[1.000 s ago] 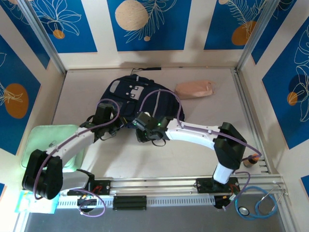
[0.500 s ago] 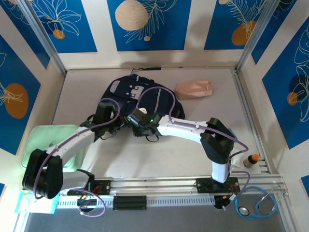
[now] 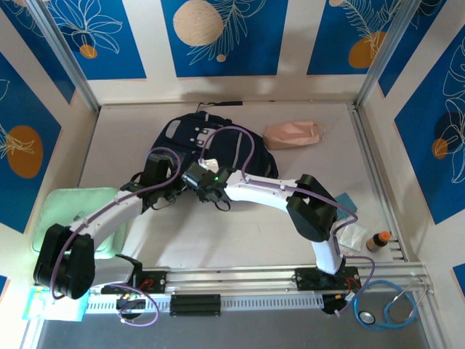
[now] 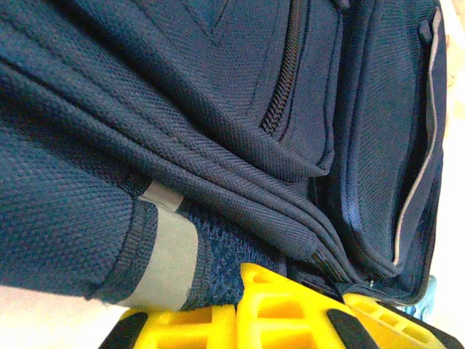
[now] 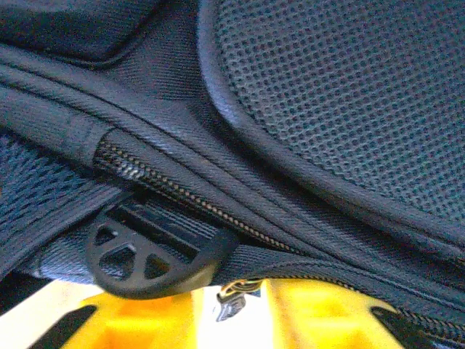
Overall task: Pack the student bag
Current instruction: Zip the student bag at the center of the table.
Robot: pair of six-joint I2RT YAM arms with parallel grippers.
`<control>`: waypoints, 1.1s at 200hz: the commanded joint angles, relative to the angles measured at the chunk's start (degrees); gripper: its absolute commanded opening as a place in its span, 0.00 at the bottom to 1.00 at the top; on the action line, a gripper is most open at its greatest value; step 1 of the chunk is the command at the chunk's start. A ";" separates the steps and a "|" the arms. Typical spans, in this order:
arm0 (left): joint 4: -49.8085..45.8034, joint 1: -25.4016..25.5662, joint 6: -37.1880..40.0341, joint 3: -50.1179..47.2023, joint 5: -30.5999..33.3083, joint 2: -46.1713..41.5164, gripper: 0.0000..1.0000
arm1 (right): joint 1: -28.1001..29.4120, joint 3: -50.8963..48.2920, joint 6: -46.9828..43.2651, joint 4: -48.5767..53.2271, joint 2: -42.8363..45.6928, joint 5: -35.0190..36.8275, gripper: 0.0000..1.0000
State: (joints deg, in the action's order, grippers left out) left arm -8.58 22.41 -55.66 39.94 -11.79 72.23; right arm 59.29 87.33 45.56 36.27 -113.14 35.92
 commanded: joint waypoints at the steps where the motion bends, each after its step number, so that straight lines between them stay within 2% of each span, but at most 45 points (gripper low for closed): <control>1: 1.82 1.05 0.12 2.51 -2.99 -1.56 0.00 | -1.35 -0.03 1.58 1.04 -0.45 6.22 0.22; 66: 0.76 0.79 0.47 2.33 0.01 -1.76 0.00 | -3.04 -13.76 0.07 -4.42 8.89 4.91 0.13; 103: 1.00 0.61 0.62 2.50 -0.32 -1.12 0.00 | -4.20 -16.73 -3.90 -6.46 9.72 1.53 0.11; 138: 1.20 0.61 0.56 2.97 -0.82 -0.55 0.00 | -4.12 -14.95 -7.56 -8.00 7.84 -0.15 0.24; 162: 1.16 0.61 0.64 3.13 -0.79 -0.49 0.00 | -4.25 -13.95 -7.86 -7.95 6.59 0.79 0.25; 198: 0.86 0.61 0.64 3.21 -0.52 -0.60 0.00 | -4.45 -14.17 -7.15 -7.00 6.97 2.54 0.12; 220: 0.16 0.32 1.23 3.26 0.43 -0.55 0.00 | -4.64 -16.33 -6.39 -6.20 9.26 4.41 0.08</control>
State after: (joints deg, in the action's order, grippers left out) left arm -8.95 23.00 -55.61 40.14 -11.55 72.25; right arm 56.12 72.58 38.48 28.18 -105.32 35.59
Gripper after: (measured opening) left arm 0.048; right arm 0.100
